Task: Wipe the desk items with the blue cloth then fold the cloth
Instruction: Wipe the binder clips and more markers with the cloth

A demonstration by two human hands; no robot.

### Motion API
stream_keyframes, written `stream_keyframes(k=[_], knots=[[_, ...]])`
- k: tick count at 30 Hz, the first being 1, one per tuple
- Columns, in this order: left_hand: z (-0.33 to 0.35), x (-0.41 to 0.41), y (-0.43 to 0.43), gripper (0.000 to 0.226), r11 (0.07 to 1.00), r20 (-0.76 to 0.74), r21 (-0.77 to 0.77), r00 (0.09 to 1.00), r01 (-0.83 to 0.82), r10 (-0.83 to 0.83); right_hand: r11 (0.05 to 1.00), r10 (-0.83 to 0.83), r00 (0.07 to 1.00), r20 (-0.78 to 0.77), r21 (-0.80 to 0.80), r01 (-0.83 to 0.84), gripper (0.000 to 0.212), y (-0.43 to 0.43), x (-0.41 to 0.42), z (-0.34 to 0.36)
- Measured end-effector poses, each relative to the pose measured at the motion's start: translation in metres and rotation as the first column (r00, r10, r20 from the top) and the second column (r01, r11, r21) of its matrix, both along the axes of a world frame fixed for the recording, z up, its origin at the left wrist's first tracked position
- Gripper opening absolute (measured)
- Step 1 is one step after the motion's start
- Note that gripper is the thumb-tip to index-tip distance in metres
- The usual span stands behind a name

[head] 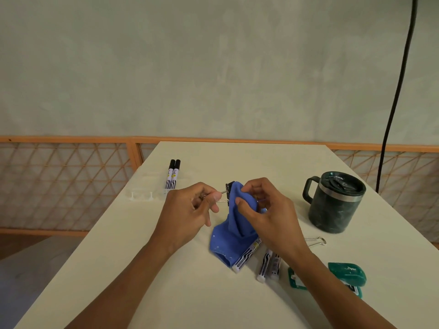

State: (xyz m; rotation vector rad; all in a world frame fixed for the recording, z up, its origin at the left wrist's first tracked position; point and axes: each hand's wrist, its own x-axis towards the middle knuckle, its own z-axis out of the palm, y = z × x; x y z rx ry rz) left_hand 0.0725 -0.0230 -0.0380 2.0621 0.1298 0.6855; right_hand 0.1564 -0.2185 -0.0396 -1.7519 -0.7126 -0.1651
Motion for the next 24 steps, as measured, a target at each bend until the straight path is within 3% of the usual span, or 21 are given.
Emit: stream_keyframes(k=[3, 8, 13, 20, 24], knots=[[-0.002, 0.000, 0.004, 0.011, 0.999, -0.008, 0.047, 1.000, -0.019, 0.019, 1.000, 0.000, 1.000, -0.002, 0.008, 0.000, 0.022, -0.009, 0.005, 0.003], [0.000, 0.001, 0.008, 0.011, 0.998, 0.014, 0.024, 0.999, -0.053, 0.052, 0.995, -0.091, 0.983, 0.159, 0.061, 0.083, 0.031, -0.015, 0.010, 0.006], [0.004, -0.001, 0.003, 0.010, 0.999, 0.025, 0.047, 0.999, -0.021, 0.020, 1.000, 0.026, 0.995, 0.092, 0.001, -0.026, 0.035, -0.011, 0.003, 0.006], [0.001, -0.003, -0.001, 0.013, 0.976, 0.018, 0.202, 0.996, 0.085, -0.090, 0.991, -0.099, 0.994, 0.037, 0.089, 0.095, 0.022, -0.006, 0.003, 0.003], [0.000, -0.002, -0.003, 0.011, 0.988, 0.055, 0.148, 0.997, 0.043, -0.052, 0.996, -0.064, 0.998, -0.001, 0.060, 0.064, 0.021, -0.003, 0.002, 0.001]])
